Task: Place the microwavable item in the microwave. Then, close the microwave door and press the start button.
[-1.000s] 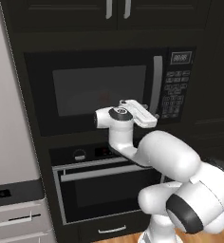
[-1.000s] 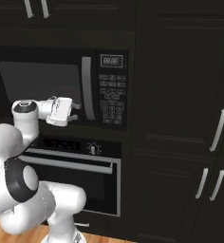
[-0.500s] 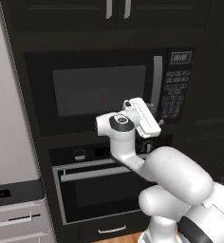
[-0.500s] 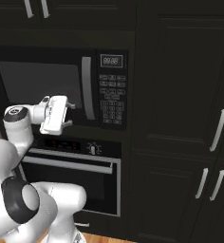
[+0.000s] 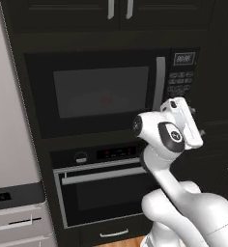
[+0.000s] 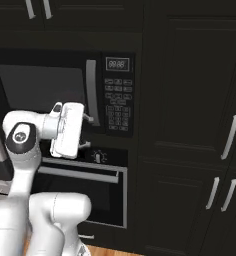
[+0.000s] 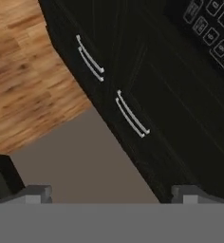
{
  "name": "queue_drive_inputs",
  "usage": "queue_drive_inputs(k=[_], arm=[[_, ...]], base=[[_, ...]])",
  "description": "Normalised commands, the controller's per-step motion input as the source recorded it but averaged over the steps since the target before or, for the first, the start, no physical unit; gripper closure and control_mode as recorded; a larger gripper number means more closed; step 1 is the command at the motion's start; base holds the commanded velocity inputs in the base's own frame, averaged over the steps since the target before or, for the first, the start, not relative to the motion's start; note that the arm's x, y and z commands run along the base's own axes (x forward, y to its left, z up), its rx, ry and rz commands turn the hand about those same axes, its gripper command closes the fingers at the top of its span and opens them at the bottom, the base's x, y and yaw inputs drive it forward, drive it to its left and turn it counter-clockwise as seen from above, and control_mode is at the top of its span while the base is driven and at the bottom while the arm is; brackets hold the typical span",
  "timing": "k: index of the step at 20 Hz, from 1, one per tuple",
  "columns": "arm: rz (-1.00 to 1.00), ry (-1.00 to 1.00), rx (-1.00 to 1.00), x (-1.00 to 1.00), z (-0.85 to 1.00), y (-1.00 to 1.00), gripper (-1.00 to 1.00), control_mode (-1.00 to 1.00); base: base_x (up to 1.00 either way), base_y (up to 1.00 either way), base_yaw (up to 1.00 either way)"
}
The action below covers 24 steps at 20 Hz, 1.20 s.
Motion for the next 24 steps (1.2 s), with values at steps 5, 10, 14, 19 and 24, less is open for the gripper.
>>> queue_drive_inputs(k=[5, 10, 14, 19, 24], arm=[[0.22, -0.14, 0.87, -0.66, -0.41, -0.82, -1.00, -1.00], [0.32, -0.14, 0.89, 0.11, -0.31, -0.38, -1.00, -1.00], [0.33, -0.15, 0.78, 0.67, -0.10, -0.01, -1.00, -1.00], [0.31, -0.24, 0.58, 0.48, -0.15, 0.04, -1.00, -1.00], [0.27, -0.22, 0.42, 0.30, -0.23, 0.22, -1.00, -1.00]], base=[[0.00, 0.00, 0.00], [0.00, 0.00, 0.00], [0.00, 0.00, 0.00], [0.00, 0.00, 0.00], [0.00, 0.00, 0.00]])
